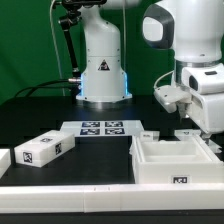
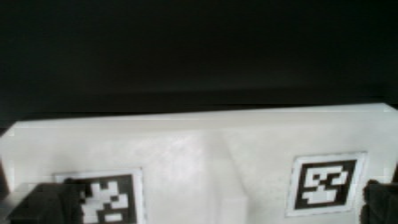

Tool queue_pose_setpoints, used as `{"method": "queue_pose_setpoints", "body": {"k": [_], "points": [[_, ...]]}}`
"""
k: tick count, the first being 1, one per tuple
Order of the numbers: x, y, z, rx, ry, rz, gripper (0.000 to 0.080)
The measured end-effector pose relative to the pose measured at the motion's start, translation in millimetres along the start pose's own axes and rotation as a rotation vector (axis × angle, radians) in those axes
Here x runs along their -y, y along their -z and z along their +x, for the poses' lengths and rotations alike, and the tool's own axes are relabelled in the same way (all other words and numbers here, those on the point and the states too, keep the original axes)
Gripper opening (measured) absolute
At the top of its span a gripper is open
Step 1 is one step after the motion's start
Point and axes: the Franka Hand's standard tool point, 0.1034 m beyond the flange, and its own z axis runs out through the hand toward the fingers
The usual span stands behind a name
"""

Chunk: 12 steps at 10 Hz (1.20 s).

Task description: Assemble cabinet

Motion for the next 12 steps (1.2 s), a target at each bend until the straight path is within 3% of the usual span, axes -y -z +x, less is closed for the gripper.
{"method": "queue_pose_setpoints", "body": {"k": [2,3,4,5,6,7,12], "points": [[0.0,-0.2,-0.2,0.000,-0.001,0.000,0.0551],[0.0,-0.4,-0.3,0.000,-0.002,0.001,0.0551],[0.1,-0.9,-0.9,-0.001,-0.003,0.002,0.0361],[0.5,-2.0,-1.7,-0.001,-0.005,0.004,0.0224],[1.5,-4.0,-2.8,-0.002,-0.007,0.009,0.0224],[-1.6,-2.8,-2.8,-0.007,-0.010,-0.003,0.0074],[-3.7,-1.4,-2.3,-0.010,-0.015,-0.012,0.0074]]}}
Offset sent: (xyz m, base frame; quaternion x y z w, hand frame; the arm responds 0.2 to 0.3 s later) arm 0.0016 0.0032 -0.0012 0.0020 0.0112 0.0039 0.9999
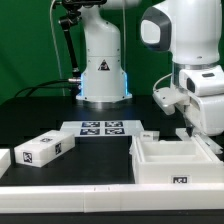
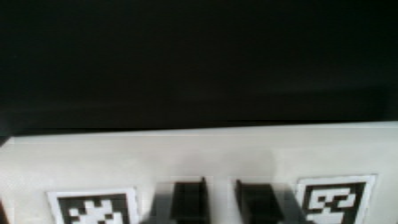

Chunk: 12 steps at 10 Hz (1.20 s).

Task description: Assemble cabinet

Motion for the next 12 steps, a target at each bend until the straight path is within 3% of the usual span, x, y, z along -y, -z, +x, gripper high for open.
{"method": "queue_pose_setpoints", "body": {"k": [1,4,6,8,12], "points": [[-0.9,2.9,-1.4,0.003,-0.007,-0.001,0.0074],[-3.2,43.2,-20.4,0.059,-0.080,-0.001,0.0074],[-4.4,60.5,-42.4,0.073,-0.089,-0.020,0.0074],[-9.0,65.2,-65.1,0.073,-0.097,-0.022,0.0074],[-10.8,59.4,-65.1,0.066,-0.102,-0.013,0.0074]]}}
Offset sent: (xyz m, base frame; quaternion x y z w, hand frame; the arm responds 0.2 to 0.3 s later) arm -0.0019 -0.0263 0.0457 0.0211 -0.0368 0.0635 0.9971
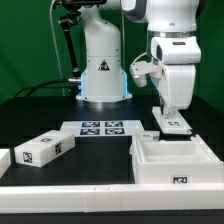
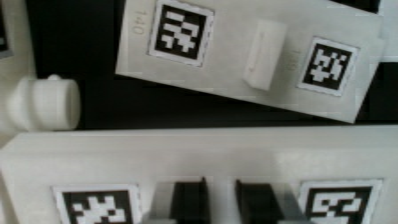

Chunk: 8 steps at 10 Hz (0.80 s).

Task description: Assemble cabinet

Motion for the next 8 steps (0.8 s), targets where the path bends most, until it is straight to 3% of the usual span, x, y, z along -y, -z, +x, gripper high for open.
{"method": "queue_pose_setpoints", "body": {"k": [8], "points": [[-7.7,-2.9,0.5,-0.008,-0.007,-0.001,0.0074]]}}
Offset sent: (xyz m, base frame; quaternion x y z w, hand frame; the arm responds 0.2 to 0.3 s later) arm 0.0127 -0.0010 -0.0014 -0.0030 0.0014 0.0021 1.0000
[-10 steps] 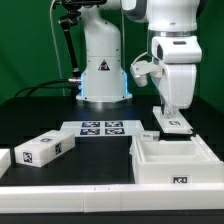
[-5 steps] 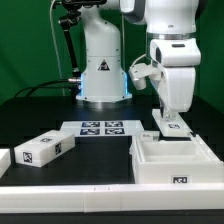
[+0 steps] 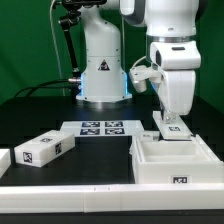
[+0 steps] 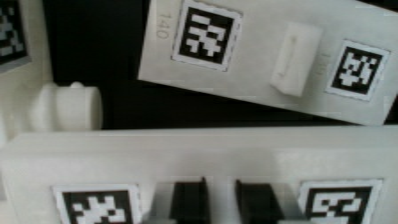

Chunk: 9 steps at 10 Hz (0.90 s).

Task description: Assemble cabinet

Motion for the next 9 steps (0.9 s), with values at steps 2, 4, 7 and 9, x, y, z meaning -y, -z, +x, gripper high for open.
{"method": "queue_pose_setpoints", "body": {"k": [2,4,7,9], "points": [[-6.0,2.2,-0.8,-0.002,-0.005,-0.006,0.0074],[-10.3,4.5,-1.1,-0.002,-0.007,-0.009,0.0074],[-12.6,4.3,-0.6,-0.003,-0.009,-0.007,0.0074],[-15.4,3.5,0.2,-0.006,-0.010,-0.008,0.0074]]}}
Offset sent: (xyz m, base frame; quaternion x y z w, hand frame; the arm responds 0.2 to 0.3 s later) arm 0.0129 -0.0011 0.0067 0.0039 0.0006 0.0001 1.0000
